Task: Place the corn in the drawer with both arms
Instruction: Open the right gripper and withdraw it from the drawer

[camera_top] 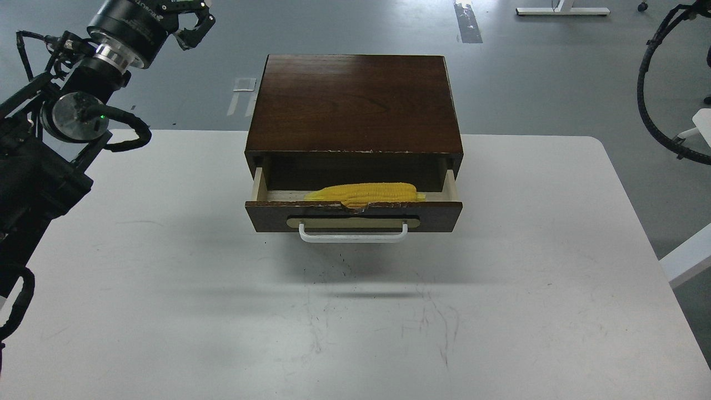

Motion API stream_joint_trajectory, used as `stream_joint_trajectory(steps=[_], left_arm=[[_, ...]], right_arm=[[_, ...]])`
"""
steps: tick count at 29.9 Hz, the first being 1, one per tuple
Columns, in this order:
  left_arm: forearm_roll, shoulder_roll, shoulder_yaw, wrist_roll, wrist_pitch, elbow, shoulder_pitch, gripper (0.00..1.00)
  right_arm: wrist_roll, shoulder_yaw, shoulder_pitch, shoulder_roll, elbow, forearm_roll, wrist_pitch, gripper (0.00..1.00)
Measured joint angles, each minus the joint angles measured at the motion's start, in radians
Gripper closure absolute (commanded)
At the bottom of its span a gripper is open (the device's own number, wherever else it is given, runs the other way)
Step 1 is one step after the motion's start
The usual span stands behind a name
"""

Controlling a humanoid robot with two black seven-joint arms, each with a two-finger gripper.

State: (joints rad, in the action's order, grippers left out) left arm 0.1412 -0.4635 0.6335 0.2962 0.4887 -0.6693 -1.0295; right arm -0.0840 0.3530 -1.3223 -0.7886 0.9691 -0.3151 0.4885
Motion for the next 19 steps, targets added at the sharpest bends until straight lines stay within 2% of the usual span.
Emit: stream_joint_trajectory(steps=[4,8,10,14,19], left_arm=[[0.0,0.009,0.013,0.0,0.0,0.031,0.016,0.02],[-0.001,0.048,0.016,0.003,0.0,0.078,0.025,0.02],[-0.001,0.064,0.02,0.004,0.0,0.089,0.027,0.02],[-0.001,0.09,0.024,0.004,0.0,0.096,0.028,0.02],[0.0,0.09,0.038,0.004,0.0,0.114,0.038,0.02]], right_arm=[[-0.023,0.009,0.099,0.019,-0.082,-0.205,0.0,0.0],[-0.09,0.073,0.221,0.065,-0.099,-0.311,0.0,0.0],[-0.109,0.122,0.284,0.096,-0.112,-0.321,0.0,0.0],[-0.115,0.186,0.357,0.157,-0.15,-0.325,0.0,0.0],[-0.119,0.205,0.372,0.177,-0.167,-0.323,0.0,0.0]])
